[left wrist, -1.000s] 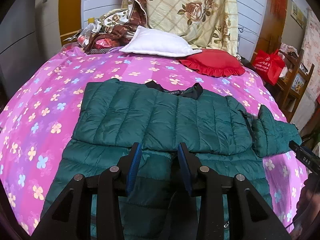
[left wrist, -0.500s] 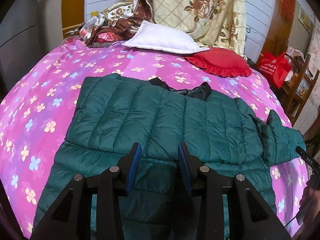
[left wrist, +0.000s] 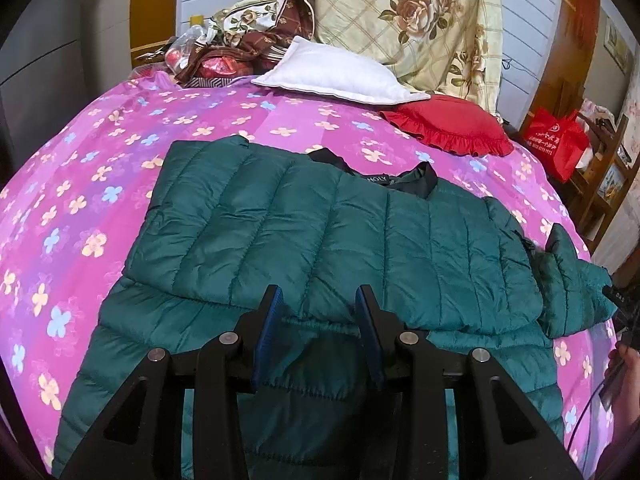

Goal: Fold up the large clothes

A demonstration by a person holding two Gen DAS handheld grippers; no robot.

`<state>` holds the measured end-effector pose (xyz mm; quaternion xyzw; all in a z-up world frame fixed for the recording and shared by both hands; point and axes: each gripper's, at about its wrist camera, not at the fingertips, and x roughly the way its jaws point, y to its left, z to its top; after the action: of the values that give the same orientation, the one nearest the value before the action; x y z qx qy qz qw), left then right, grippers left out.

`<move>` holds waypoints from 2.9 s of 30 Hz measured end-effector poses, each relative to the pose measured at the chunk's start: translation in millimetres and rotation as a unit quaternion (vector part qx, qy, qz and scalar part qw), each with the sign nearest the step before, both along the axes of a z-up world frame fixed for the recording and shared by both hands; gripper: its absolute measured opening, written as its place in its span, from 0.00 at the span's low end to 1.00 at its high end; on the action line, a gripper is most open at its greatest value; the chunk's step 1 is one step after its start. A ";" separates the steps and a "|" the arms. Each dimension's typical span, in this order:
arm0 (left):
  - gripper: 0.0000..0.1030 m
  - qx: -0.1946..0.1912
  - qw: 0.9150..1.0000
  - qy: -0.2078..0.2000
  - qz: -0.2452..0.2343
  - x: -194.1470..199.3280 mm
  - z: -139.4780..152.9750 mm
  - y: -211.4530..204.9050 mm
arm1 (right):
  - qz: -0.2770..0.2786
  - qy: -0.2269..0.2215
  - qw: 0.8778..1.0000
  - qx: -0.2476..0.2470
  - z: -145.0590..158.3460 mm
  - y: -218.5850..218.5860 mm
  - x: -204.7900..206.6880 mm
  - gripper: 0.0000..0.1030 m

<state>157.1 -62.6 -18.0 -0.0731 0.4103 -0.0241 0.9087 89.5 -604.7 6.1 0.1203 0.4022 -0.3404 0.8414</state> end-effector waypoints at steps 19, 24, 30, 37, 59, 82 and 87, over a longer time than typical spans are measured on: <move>0.19 0.008 1.000 0.014 0.006 3.7 -13.2 14.3 | -0.005 -0.022 0.996 0.083 -21.9 -57.1 15.1 0.13; 0.19 0.007 1.000 0.007 0.011 1.8 -8.0 23.5 | 0.043 -0.119 0.984 0.129 15.4 -41.1 -9.0 0.12; 0.19 0.009 1.000 0.001 0.026 0.8 -0.5 39.3 | 0.156 -0.181 0.960 0.145 62.1 11.7 -18.9 0.11; 0.19 0.024 0.999 0.010 0.046 8.3 -2.6 57.3 | 0.259 -0.178 0.937 0.152 93.6 97.8 -7.1 0.11; 0.19 0.002 0.997 0.019 0.078 20.4 -6.2 105.2 | 0.445 -0.047 0.878 0.171 31.6 386.6 68.4 0.11; 0.49 -0.153 0.987 0.047 0.029 42.6 0.4 49.8 | 0.413 -0.059 0.903 0.104 96.1 292.2 10.7 0.80; 0.18 -0.131 0.990 0.047 0.029 56.5 -10.2 31.0 | 0.372 -0.075 0.920 0.101 107.9 250.0 4.3 0.80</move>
<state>213.6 -31.5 -28.3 -0.2048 0.4434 -0.0477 0.8713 93.8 -354.7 114.0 0.0714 0.3854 0.0492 0.9187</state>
